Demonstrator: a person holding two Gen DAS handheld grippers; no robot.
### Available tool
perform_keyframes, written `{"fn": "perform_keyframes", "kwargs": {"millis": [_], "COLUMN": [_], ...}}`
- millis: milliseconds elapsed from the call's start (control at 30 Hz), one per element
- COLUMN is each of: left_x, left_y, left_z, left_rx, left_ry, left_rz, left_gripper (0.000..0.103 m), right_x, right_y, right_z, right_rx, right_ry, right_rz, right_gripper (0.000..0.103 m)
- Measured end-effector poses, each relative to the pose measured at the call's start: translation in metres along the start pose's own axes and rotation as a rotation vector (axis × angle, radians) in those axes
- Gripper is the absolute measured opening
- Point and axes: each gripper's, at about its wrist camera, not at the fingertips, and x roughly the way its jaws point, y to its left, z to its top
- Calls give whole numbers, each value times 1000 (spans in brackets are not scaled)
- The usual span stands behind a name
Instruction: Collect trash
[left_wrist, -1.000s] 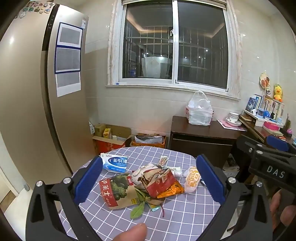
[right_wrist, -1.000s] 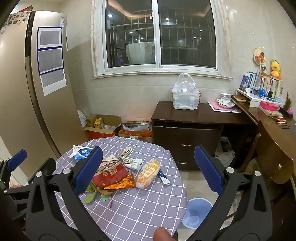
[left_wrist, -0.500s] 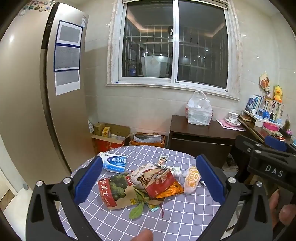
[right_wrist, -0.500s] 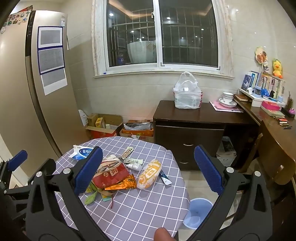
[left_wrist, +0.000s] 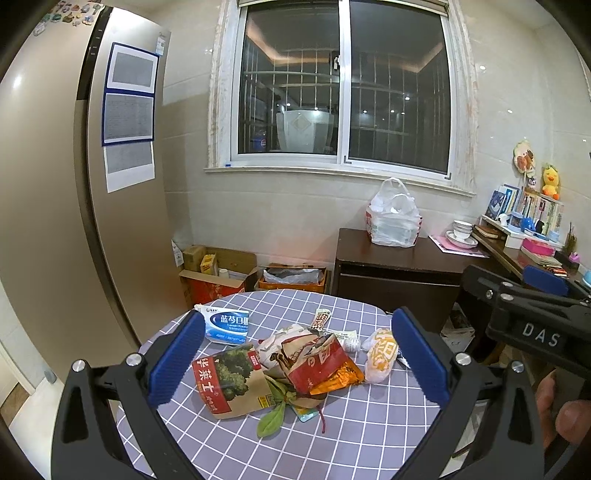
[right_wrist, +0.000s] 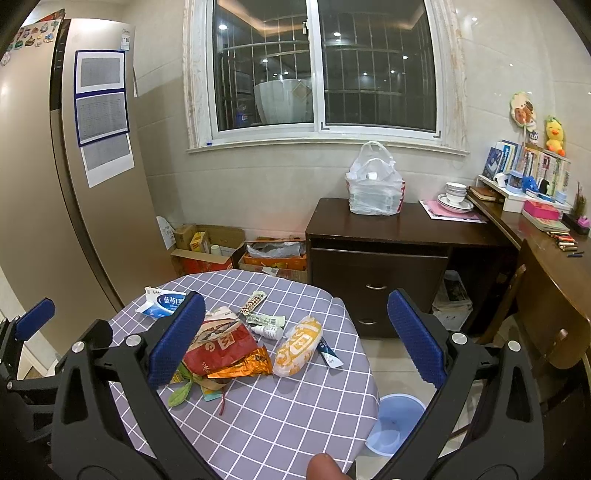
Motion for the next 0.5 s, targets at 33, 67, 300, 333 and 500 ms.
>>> {"fn": "perform_keyframes", "kwargs": {"millis": [33,67,300,333,500], "left_x": [1,1,4,5,9], "left_y": [0,0,2,2,2], "left_z": [0,1,0,-1,-2], "left_rx": [-3,-5,-12,-13,-15], "left_ry": [2,5,12,15,24], "left_rz": [0,0,13,15,19], "left_gripper": [99,99,99,99,99], "right_x": [0,2,5,6,10], "right_y": [0,0,-2,-2,-3], "right_z": [0,-1,-5,-5,-5], "right_rx": [1,1,4,6,11], "right_ry": [1,3,11,14,25], "right_rz": [0,0,-3,-4,-3], "right_gripper": [97,97,97,97,97]}}
